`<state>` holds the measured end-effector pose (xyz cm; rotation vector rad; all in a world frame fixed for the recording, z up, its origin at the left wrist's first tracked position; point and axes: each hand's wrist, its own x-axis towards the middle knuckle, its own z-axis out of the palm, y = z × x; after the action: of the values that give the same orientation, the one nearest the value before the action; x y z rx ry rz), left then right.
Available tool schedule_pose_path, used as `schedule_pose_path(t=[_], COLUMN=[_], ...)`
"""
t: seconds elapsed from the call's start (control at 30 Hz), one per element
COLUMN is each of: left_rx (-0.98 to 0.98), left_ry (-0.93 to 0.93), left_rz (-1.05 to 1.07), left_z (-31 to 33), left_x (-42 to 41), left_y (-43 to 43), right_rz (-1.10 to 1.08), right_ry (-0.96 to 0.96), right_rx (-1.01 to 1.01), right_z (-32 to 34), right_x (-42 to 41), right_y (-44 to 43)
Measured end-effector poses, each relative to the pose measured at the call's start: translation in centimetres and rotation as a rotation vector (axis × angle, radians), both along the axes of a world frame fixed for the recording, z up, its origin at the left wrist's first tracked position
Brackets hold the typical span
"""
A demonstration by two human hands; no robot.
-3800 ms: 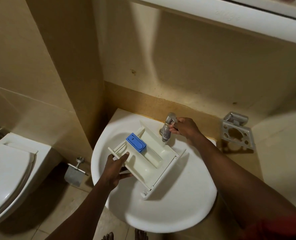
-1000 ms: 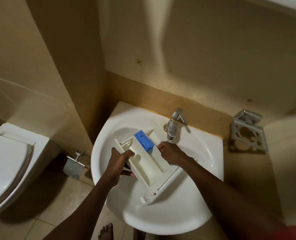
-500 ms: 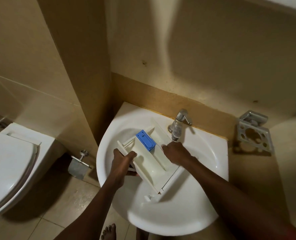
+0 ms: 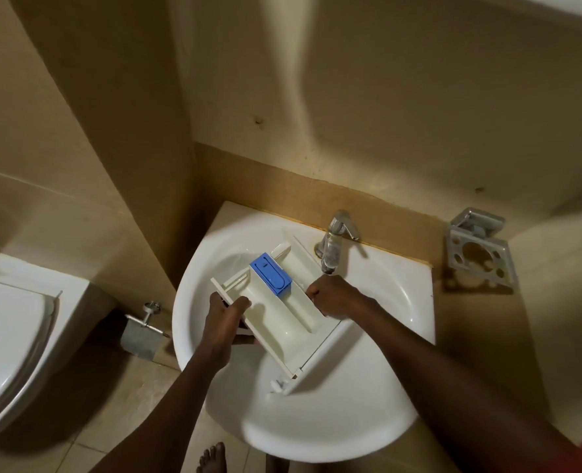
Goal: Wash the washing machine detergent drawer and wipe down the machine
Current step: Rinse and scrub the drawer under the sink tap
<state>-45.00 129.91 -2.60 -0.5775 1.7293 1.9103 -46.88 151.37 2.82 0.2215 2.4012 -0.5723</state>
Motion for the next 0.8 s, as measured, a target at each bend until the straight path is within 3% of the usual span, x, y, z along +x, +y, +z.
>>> schedule_pose_path(t=[0.13, 0.23, 0.3, 0.5, 0.7, 0.8], left_rx=[-0.003, -0.013, -0.006, -0.017, -0.021, -0.027], left_ry=[0.029, 0.04, 0.038, 0.059, 0.057, 0.106], left_rz=[0.011, 0.036, 0.061, 0.055, 0.033, 0.054], left_z=[-0.1, -0.2, -0.1, 0.3, 1.1, 1.3], left_x=[-0.5, -0.6, -0.4, 0.0, -0.5, -0.7], left_y=[-0.3, -0.6, -0.7, -0.9, -1.8, -1.6], right_rz=[-0.106, -0.17, -0.149, -0.108, -0.033, 0.007], right_ry=[0.118, 0.311, 0.414, 0.142, 0.227, 0.13], right_rx=[-0.056, 0.226, 0.312, 0.242, 0.295, 0.317], right_z=[-0.4, -0.2, -0.3, -1.0, -1.3, -1.3], right_x=[0.8, 1.7, 2.6, 1.3, 0.1, 0.0], right_y=[-0.1, 0.9, 1.1, 0.7, 0.3, 1.0])
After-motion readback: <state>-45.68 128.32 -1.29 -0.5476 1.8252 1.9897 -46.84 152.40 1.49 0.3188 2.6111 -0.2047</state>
